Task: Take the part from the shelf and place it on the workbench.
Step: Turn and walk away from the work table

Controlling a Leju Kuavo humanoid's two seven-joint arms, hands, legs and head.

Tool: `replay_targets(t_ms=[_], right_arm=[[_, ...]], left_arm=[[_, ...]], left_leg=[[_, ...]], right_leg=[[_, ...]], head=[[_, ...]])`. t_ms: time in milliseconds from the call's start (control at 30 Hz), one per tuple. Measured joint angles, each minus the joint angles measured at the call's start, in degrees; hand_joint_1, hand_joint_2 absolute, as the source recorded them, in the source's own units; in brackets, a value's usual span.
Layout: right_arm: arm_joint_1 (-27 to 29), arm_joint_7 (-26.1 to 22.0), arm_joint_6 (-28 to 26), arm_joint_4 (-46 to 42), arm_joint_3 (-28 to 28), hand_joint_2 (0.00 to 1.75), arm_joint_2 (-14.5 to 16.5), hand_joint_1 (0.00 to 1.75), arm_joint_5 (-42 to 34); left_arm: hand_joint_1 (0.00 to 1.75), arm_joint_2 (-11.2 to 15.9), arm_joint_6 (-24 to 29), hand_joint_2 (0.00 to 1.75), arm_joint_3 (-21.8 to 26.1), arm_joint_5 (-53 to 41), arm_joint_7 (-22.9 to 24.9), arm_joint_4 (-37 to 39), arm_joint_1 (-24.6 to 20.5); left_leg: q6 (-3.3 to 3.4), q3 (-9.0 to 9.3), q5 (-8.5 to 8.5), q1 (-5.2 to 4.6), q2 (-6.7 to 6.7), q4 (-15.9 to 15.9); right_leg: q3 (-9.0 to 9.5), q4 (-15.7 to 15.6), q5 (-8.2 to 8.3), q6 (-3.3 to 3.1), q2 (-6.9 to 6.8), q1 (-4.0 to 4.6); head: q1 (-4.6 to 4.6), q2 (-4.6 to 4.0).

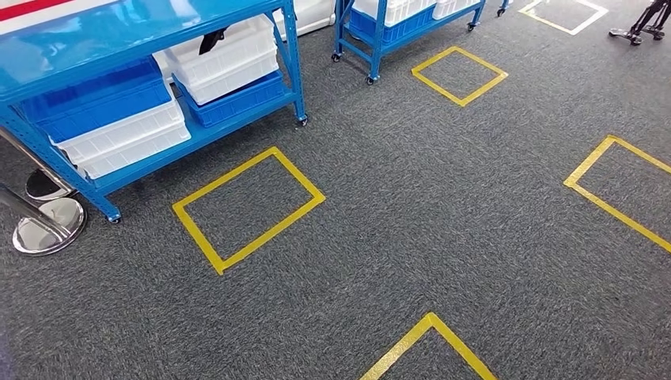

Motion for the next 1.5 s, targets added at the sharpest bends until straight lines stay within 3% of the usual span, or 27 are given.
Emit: replay_targets(t_ms=[33, 133, 200, 300, 367, 533, 567, 600, 667, 700, 767, 800, 867, 933, 967, 1000, 1033, 1067, 1133, 1167, 1200, 1267, 1333, 1367, 1400, 1467, 1500], right_arm=[[0.3, 0.0, 0.4, 0.0, 0.2, 0.0, 0.0, 0.0, -0.2], [1.1, 0.1, 1.6, 0.0, 1.1, 0.0, 0.0, 0.0, -0.7], [1.5, 0.2, 2.4, -0.1, 1.8, 0.0, 0.0, 0.0, -1.2], [1.7, 0.7, 3.6, -0.9, 3.0, 0.0, 0.0, 0.0, -1.7], [1.7, 0.9, 4.3, -1.5, 3.6, 0.0, 0.0, 0.0, -2.1], [1.7, 1.0, 4.7, -2.0, 4.0, 0.0, 0.1, 0.0, -2.3], [1.6, 1.0, 4.9, -2.3, 4.2, 0.0, 0.1, 0.0, -2.3], [1.6, 1.0, 5.3, -3.0, 4.6, 0.0, 0.2, 0.0, -2.5], [1.5, 1.2, 6.6, -4.9, 5.9, 0.0, 0.5, 0.0, -3.1], [1.6, 1.3, 7.3, -5.7, 6.6, 0.0, 0.6, 0.0, -3.5], [1.9, 1.7, 8.3, -6.3, 7.6, 0.0, 0.8, 0.0, -4.0], [2.2, 1.8, 8.7, -6.4, 8.0, 0.0, 0.9, 0.0, -4.2], [3.2, 2.0, 9.5, -6.4, 8.9, 0.0, 1.0, 0.0, -4.6], [4.6, 2.1, 10.1, -6.2, 9.6, 0.0, 1.1, 0.0, -5.0], [5.5, 2.1, 10.5, -6.0, 10.0, 0.0, 1.1, 0.0, -5.2], [6.4, 2.2, 10.8, -5.7, 10.4, 0.0, 1.1, 0.0, -5.3], [7.3, 2.3, 11.1, -5.4, 10.8, 0.0, 1.1, 0.0, -5.5], [8.2, 2.4, 11.5, -5.0, 11.1, 0.0, 1.1, 0.0, -5.7], [9.5, 2.7, 12.2, -4.4, 11.9, 0.0, 1.1, 0.0, -6.0], [9.8, 2.9, 12.6, -4.2, 12.3, 0.0, 1.1, 0.0, -6.2], [10.1, 2.9, 13.0, -4.1, 12.8, 0.0, 1.2, 0.0, -6.4], [10.5, 3.0, 13.8, -4.5, 13.7, 0.0, 1.3, 0.0, -6.7], [10.4, 3.0, 14.5, -5.3, 14.4, 0.0, 1.3, 0.0, -7.1], [10.0, 3.1, 14.8, -6.0, 14.7, 0.0, 1.4, 0.0, -7.3], [9.6, 3.1, 15.1, -6.8, 15.0, 0.0, 1.4, 0.0, -7.4], [8.5, 3.1, 15.6, -8.8, 15.5, 0.0, 1.4, 0.0, -7.6], [7.8, 3.1, 15.8, -9.9, 15.7, 0.0, 1.4, 0.0, -7.8]], left_arm=[[0.0, 0.0, -0.2, 0.0, 1.0, -1.6, 0.1, -0.4, 0.0], [0.0, -0.1, -0.9, 0.0, 4.3, -6.7, 0.7, -1.4, 0.4], [0.0, -0.2, -1.4, 0.0, 6.6, -10.1, 1.0, -1.9, 0.9], [0.0, -0.4, -2.1, 0.0, 10.2, -15.2, 1.5, -2.2, 2.0], [0.0, -0.4, -2.5, 0.0, 12.1, -18.1, 1.9, -2.2, 3.0], [0.0, -0.4, -2.7, 0.0, 13.3, -19.7, 2.0, -2.2, 3.7], [0.0, -0.4, -2.8, 0.0, 13.8, -20.4, 2.1, -2.2, 4.1], [0.0, -0.4, -3.0, 0.0, 14.9, -22.0, 2.2, -2.2, 4.7], [0.0, -0.4, -3.8, 0.0, 18.9, -27.6, 2.7, -2.2, 6.3], [0.0, -0.4, -4.3, 0.0, 21.0, -30.6, 3.0, -2.2, 7.0], [0.0, -0.5, -4.9, 0.0, 24.0, -34.9, 3.4, -2.7, 7.9], [0.0, -0.5, -5.1, 0.0, 25.2, -36.6, 3.6, -3.1, 8.1], [0.0, -0.6, -5.6, 0.0, 27.6, -39.9, 3.9, -4.2, 8.1], [0.0, -0.8, -6.1, 0.0, 29.8, -43.0, 4.1, -5.6, 8.0], [0.0, -1.0, -6.3, 0.0, 30.9, -44.6, 4.3, -6.5, 8.0], [0.0, -1.1, -6.6, 0.0, 31.9, -46.0, 4.4, -7.4, 7.9], [0.0, -1.2, -6.8, 0.0, 32.9, -47.4, 4.5, -8.3, 7.7], [0.0, -1.2, -7.0, 0.0, 33.9, -48.8, 4.7, -9.1, 7.5], [0.0, -1.3, -7.3, 0.0, 36.1, -51.7, 5.0, -10.5, 7.1], [0.0, -1.3, -7.5, 0.0, 37.3, -53.2, 5.1, -11.1, 6.9], [0.0, -1.3, -7.7, 0.0, 38.5, -54.9, 5.3, -11.5, 6.9], [0.0, -1.3, -8.2, 0.0, 40.8, -58.2, 5.6, -12.0, 7.2], [0.0, -1.4, -8.7, 0.0, 42.9, -61.4, 6.0, -12.1, 8.3], [0.0, -1.4, -8.9, 0.0, 43.9, -62.9, 6.2, -11.9, 9.2], [0.0, -1.4, -9.1, 0.0, 44.8, -64.2, 6.3, -11.6, 10.2], [0.0, -1.4, -9.4, 0.0, 46.4, -66.5, 6.7, -10.4, 12.3], [0.0, -1.4, -9.5, 0.0, 47.1, -67.5, 6.8, -9.7, 13.4]], left_leg=[[-0.37, -0.13, -0.21, -0.07, -0.11, 0.3], [-1.37, -0.31, -0.42, -0.06, -0.26, 0.5], [-1.92, -0.93, -1.75, 0.15, -0.08, 2.1], [-2.34, -5.47, -7.07, 0.28, 0.36, 12.2], [-2.38, -8.06, -8.75, 0.29, 0.41, 17.7], [-2.28, -8.3, -8.08, 0.28, 0.41, 18.1], [-2.16, -7.63, -7.11, 0.26, 0.41, 16.6], [-1.74, -5.63, -5.04, 0.09, 0.51, 12.6], [-0.55, -1.13, -2.41, -0.63, 0.9, 3.4], [0.19, 0.98, -1.73, -0.94, 1.0, -0.3], [1.17, 2.9, -2.08, -0.91, 1.0, -1.9], [1.55, 3.74, -2.16, -0.81, 1.0, -2.2], [1.84, 4.93, -2.83, -0.72, 1.02, -2.4], [1.68, 6.19, -3.97, -0.6, 0.78, -2.4], [1.51, 7.06, -4.71, -0.46, 0.61, -2.4], [1.27, 8.11, -5.54, -0.25, 0.44, -2.4], [0.98, 9.25, -6.48, -0.04, 0.32, -2.4], [0.59, 10.35, -7.53, 0.07, 0.27, -2.4], [-0.31, 12.01, -9.34, 0.11, 0.36, -2.8], [-0.79, 12.74, -9.75, 0.08, 0.49, -3.3], [-1.24, 13.04, -9.38, 0.08, 0.56, -3.2], [-1.92, 11.56, -6.69, 0.12, 0.63, 1.0], [-2.16, 6.18, -4.74, 0.21, 0.6, 10.0], [-2.24, 2.97, -5.73, 0.24, 0.6, 13.9], [-2.32, 0.1, -8.2, 0.26, 0.6, 16.2], [-2.31, -4.18, -14.29, 0.27, 0.6, 16.8], [-2.11, -5.67, -15.87, 0.27, 0.61, 15.4]], right_leg=[[0.88, -2.0, 0.56, -0.15, 0.16, 0.01], [1.06, -2.9, 0.58, -1.21, 0.27, 0.34], [1.17, -3.2, 0.79, -2.06, 0.07, 0.33], [1.16, -3.4, 0.83, -2.77, -0.25, 0.55], [1.19, -3.3, 0.76, -2.9, -0.4, 0.82], [1.27, -3.3, 0.69, -2.98, -0.43, 0.96], [1.33, -3.3, 0.66, -3.0, -0.42, 1.0], [1.53, -3.3, 0.42, -2.97, -0.41, 1.06], [2.39, -3.4, 0.06, -1.94, -0.74, 0.96], [2.93, -3.3, 0.05, -1.31, -0.94, 0.84], [3.11, -1.7, -0.04, -0.47, -0.94, 0.62], [2.19, 0.2, -0.92, -0.3, -0.74, 0.5], [-2.17, 6.6, -3.6, 0.1, -0.27, 0.38], [-6.98, 11.9, -5.88, 0.6, -0.13, 0.31], [-8.32, 12.2, -6.3, 0.82, -0.13, 0.28], [-8.76, 10.6, -5.94, 1.0, -0.14, 0.22], [-8.61, 7.8, -4.39, 1.13, -0.18, 0.14], [-8.23, 4.5, -0.7, 1.17, -0.34, 0.06], [-7.77, 0.3, 5.02, 0.33, -0.66, 0.18], [-7.61, -0.4, 6.47, -0.34, -0.73, 0.31], [-7.27, -0.5, 5.64, -1.11, -0.68, 0.45], [-5.37, -1.5, 4.42, -2.16, -0.54, 0.45], [-2.38, -2.7, 2.89, -2.82, -0.51, 0.5], [-0.72, -3.3, 1.98, -2.99, -0.48, 0.59], [0.96, -3.8, 1.02, -3.09, -0.35, 0.67], [4.34, -4.5, -1.05, -3.16, -0.04, 0.85], [6.02, -4.7, -2.07, -3.15, 0.09, 0.92]], head=[[-0.03, 0.0], [-0.08, 0.0], [-0.09, 0.0], [-0.17, 0.0], [-0.15, 0.0], [-0.14, 0.0], [-0.15, 0.0], [-0.15, 0.0], [-0.13, 0.0], [-0.12, 0.0], [-0.06, 0.0], [-0.02, 0.0], [0.03, 0.0], [0.04, 0.0], [0.05, 0.0], [0.05, 0.0], [0.06, 0.0], [0.12, -0.01], [0.14, -0.01], [0.14, -0.01], [0.08, 0.0], [-0.01, 0.01], [-0.14, 0.01], [-0.19, 0.0], [-0.22, 0.0], [-0.23, 0.0], [-0.23, 0.0]])
